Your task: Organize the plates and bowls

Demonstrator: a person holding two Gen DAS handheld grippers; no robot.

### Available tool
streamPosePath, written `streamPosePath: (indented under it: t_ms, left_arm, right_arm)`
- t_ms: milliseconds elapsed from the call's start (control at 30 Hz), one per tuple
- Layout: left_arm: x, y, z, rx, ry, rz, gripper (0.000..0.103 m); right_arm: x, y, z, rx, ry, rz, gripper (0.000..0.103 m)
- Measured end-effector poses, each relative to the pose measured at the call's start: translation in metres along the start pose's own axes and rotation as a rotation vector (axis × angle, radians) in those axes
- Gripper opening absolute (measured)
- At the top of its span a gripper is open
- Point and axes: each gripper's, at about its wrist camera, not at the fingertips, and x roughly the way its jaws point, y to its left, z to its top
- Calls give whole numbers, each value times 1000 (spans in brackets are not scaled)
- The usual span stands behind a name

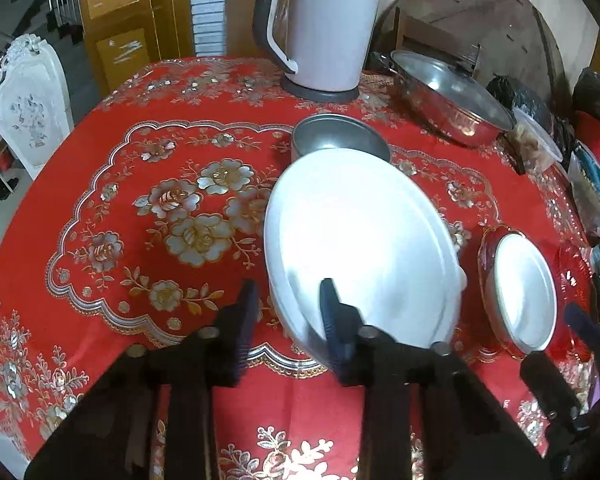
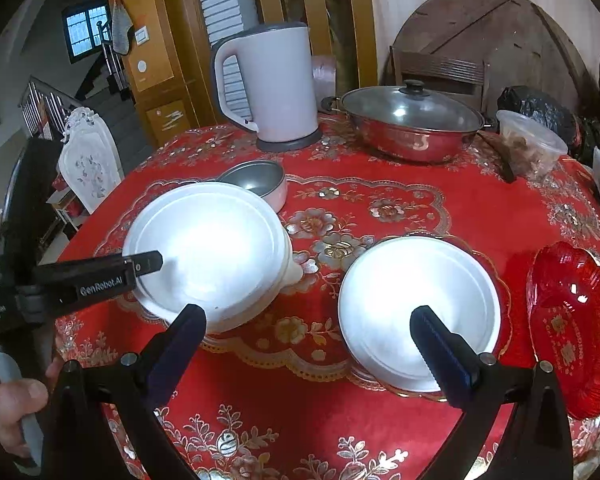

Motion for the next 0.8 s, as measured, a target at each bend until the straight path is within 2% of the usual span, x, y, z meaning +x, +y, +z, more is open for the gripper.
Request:
streamPosePath:
  t_ms: [100, 267, 400, 600, 800]
  left_arm:
    - [-2, 1, -1, -5, -15, -9, 13]
    - [-8, 5, 3, -12, -43, -21, 9]
    - [-10, 8, 5, -22, -43, -43, 8]
    - [-17, 9, 7, -31, -60, -69, 7]
    - [-16, 7, 5, -14, -58, -60, 6]
  right_arm:
    - [3, -1, 4, 0, -3, -2, 103]
    - [15, -9, 17, 22, 7, -5, 103]
    - [34, -18, 23, 78, 66, 85, 101]
    - [43, -15, 25, 86, 85, 120, 99]
    - [54, -14, 29, 101, 112, 171, 96]
